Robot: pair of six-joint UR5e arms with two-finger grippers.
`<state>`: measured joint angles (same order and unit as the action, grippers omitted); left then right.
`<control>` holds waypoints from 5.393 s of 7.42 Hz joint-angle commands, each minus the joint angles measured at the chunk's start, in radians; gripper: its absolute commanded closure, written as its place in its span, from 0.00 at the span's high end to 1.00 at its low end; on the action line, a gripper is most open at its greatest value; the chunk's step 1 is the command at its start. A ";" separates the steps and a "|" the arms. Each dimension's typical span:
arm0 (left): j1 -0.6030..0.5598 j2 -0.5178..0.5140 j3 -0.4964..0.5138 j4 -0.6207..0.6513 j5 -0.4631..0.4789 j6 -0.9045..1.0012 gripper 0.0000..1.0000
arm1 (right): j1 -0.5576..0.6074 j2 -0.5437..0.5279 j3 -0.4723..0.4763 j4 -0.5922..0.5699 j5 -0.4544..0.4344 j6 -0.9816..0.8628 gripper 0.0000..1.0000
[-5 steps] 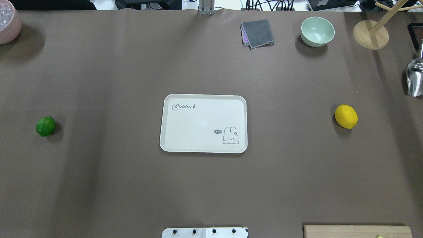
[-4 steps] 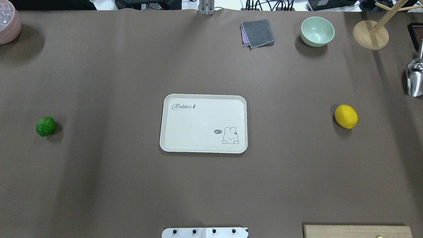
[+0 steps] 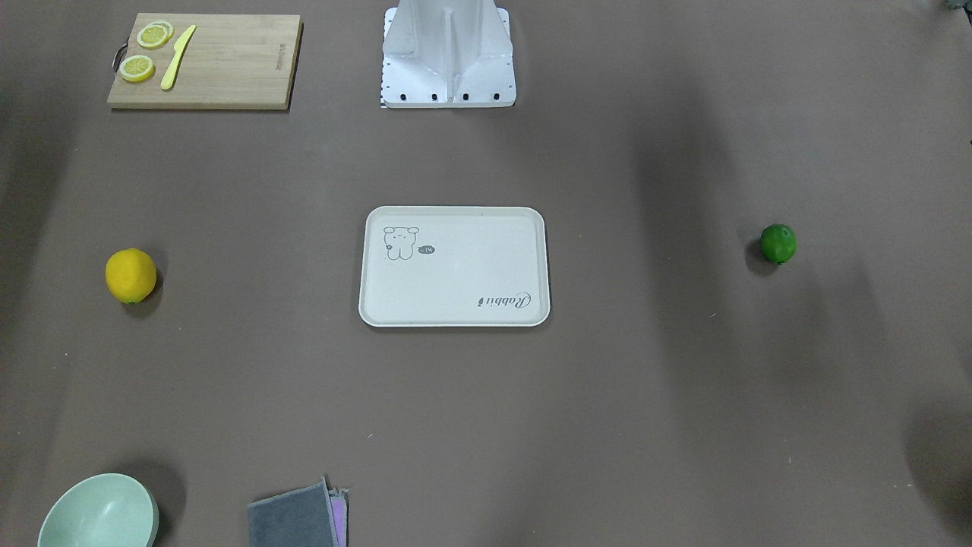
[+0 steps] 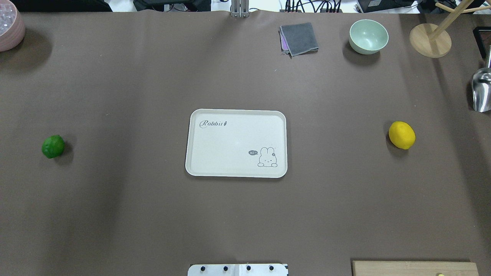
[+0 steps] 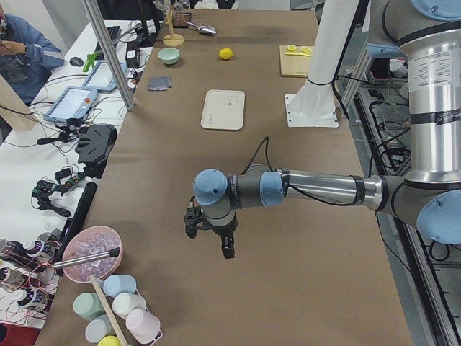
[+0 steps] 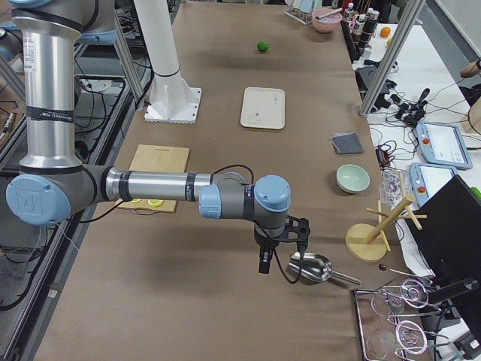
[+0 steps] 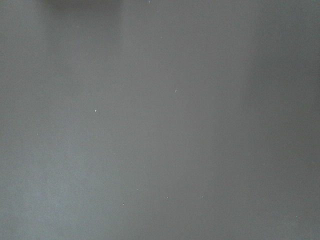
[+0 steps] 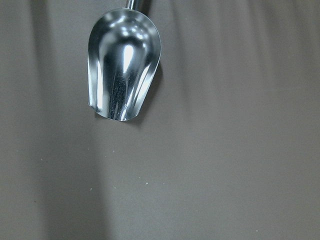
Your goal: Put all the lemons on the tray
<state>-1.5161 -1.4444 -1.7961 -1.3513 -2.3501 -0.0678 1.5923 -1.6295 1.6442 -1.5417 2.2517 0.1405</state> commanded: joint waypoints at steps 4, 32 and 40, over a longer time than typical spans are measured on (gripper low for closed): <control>0.233 -0.232 -0.025 0.003 -0.043 -0.355 0.98 | -0.009 0.004 0.016 0.064 0.026 0.005 1.00; 0.280 -0.517 -0.152 0.450 -0.066 -0.329 0.00 | -0.669 0.215 0.080 0.304 -0.061 0.627 0.00; 0.535 -0.751 -0.101 0.403 0.026 -0.747 0.00 | -1.066 0.734 -0.148 0.307 -0.323 1.070 0.00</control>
<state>-1.0441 -2.1865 -1.9054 -0.8729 -2.3624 -0.7016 0.5654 -0.9405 1.5471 -1.2362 1.9564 1.1923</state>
